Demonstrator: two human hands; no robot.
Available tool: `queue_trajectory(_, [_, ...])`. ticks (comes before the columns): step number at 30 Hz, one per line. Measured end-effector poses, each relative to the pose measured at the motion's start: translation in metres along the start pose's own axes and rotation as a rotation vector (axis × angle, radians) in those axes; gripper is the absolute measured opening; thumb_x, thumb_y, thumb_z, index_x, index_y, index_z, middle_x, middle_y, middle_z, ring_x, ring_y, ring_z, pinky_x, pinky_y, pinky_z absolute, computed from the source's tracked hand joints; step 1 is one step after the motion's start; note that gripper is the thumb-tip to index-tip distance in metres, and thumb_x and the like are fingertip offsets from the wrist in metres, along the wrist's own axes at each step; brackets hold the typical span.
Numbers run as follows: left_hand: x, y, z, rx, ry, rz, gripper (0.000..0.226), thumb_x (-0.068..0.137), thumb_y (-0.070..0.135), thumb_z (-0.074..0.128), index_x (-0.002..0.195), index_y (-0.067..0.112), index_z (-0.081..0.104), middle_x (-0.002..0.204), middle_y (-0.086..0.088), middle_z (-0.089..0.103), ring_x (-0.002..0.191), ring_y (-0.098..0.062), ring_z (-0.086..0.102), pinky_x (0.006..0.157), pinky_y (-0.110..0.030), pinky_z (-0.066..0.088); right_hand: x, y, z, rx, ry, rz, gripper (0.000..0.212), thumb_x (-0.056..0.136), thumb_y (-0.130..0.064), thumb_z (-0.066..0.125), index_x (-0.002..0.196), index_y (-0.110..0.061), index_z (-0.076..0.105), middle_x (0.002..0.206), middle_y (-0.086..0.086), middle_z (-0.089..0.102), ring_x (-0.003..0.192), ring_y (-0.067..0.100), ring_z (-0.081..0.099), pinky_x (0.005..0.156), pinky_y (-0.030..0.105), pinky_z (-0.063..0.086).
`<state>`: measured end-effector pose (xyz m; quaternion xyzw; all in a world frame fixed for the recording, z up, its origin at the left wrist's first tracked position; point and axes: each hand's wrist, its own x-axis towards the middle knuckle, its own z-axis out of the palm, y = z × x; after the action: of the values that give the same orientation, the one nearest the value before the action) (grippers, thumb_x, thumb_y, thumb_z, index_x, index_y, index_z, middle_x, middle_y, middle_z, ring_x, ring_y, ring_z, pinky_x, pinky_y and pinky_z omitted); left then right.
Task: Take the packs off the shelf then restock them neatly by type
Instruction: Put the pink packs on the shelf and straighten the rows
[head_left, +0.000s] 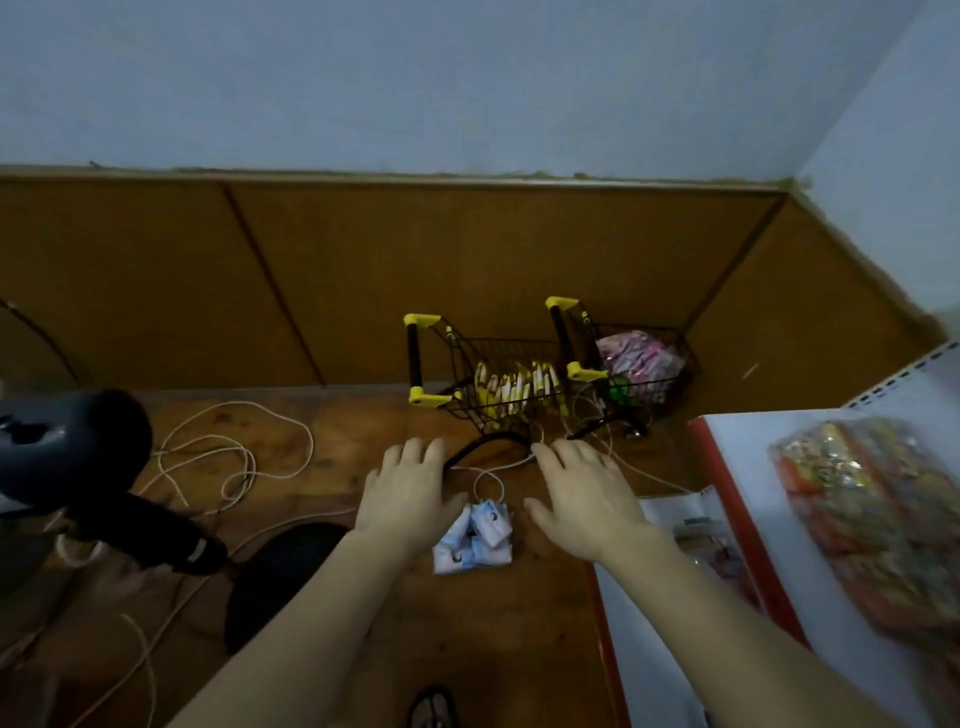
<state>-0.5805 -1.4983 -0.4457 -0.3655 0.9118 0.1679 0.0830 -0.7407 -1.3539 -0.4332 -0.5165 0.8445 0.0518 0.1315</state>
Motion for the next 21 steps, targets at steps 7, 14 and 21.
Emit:
queue_trajectory(7, [0.098,-0.037,0.127,-0.031,-0.118,-0.052,0.076,0.093,0.056,0.052,0.153,0.022,0.018,0.153,-0.003,0.03,0.139,-0.027,0.03,0.105,-0.045,0.042,0.098,0.016,0.125,0.034,-0.122,0.029,0.074,0.096,-0.053,0.047,0.155,-0.018,0.02,0.153,0.006,0.034,0.14,0.028,0.031,0.112,0.045,0.033])
queue_trajectory(14, [0.169,-0.067,0.286,-0.07,-0.174,-0.155,0.081,0.092,0.06,0.052,0.153,0.021,0.016,0.149,-0.003,0.028,0.135,-0.028,0.029,0.097,-0.046,0.042,0.177,0.036,0.282,0.108,-0.206,0.069,0.078,0.095,-0.055,0.048,0.156,-0.019,0.014,0.154,0.005,0.028,0.142,0.026,0.028,0.111,0.045,0.031])
queue_trajectory(21, [0.222,-0.099,0.445,-0.121,-0.169,-0.206,0.095,0.085,0.059,0.063,0.156,0.017,0.015,0.149,-0.008,0.03,0.128,-0.032,0.036,0.098,-0.041,0.043,0.234,0.051,0.445,0.189,-0.241,0.117,0.093,0.087,-0.062,0.056,0.157,-0.02,0.01,0.155,0.005,0.025,0.141,0.025,0.029,0.104,0.043,0.043])
